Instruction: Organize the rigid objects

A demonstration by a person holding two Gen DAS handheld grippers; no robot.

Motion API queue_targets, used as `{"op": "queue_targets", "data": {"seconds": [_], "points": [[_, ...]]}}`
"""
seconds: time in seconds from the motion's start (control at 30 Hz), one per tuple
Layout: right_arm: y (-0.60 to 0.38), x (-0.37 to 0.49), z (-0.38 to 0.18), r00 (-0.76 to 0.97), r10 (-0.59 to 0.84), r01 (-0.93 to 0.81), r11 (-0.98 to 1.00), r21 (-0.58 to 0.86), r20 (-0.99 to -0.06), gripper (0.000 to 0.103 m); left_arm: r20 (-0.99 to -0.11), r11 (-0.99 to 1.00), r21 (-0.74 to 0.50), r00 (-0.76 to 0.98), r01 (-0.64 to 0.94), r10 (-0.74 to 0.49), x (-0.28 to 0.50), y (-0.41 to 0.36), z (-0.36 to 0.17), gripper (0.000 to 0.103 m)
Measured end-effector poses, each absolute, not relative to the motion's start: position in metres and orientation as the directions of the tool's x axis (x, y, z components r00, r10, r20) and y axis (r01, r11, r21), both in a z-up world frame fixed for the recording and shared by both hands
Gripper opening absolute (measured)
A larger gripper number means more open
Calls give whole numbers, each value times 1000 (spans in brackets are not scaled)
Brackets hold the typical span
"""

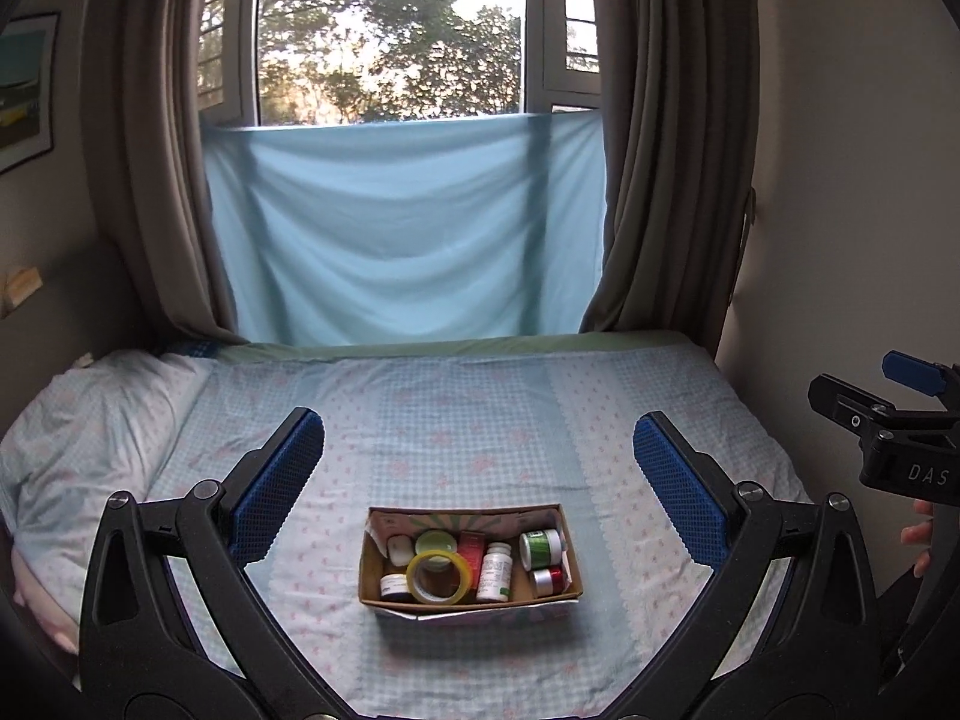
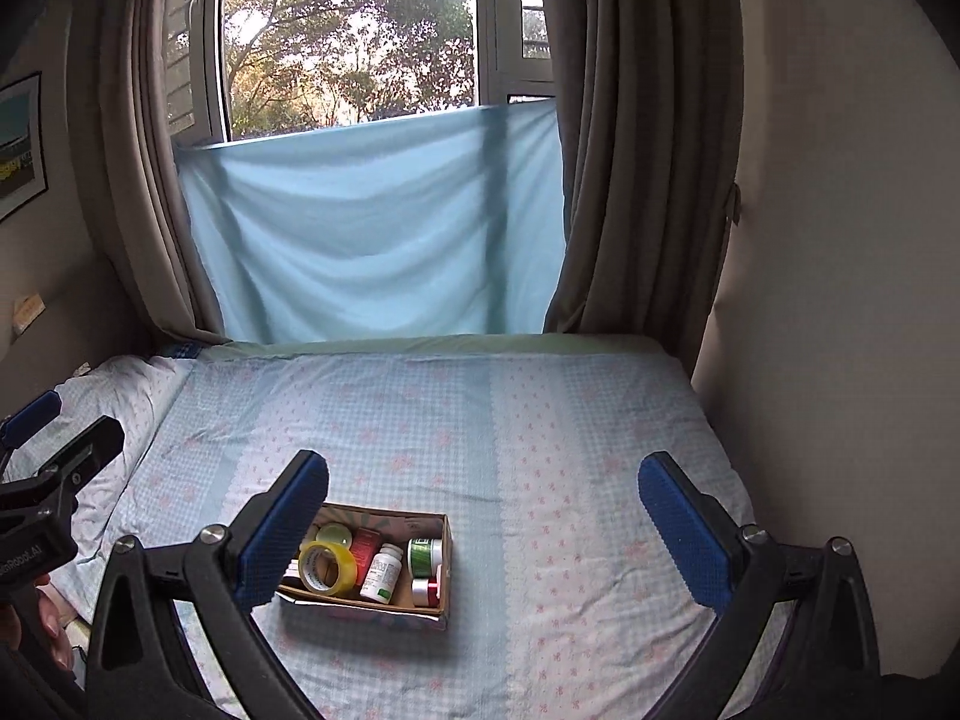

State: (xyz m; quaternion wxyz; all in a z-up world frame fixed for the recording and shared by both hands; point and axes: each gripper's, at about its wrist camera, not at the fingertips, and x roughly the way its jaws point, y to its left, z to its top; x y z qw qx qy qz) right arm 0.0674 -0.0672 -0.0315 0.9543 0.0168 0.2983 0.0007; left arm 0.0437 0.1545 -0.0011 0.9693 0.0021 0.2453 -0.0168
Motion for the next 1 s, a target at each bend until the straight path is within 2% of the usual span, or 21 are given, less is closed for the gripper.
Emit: {"op": "queue_targets", "data": {"seconds": [0.57,1.0], "points": [[-104,37,-20,857,5,16,999,35,-515,103,-431,1000,-2,902,17,-17,13,115,3,103],[-110,32,-19,859,6,17,999,39,-513,103,-422,1000,12,907,5,0,7,108,4,103]]}}
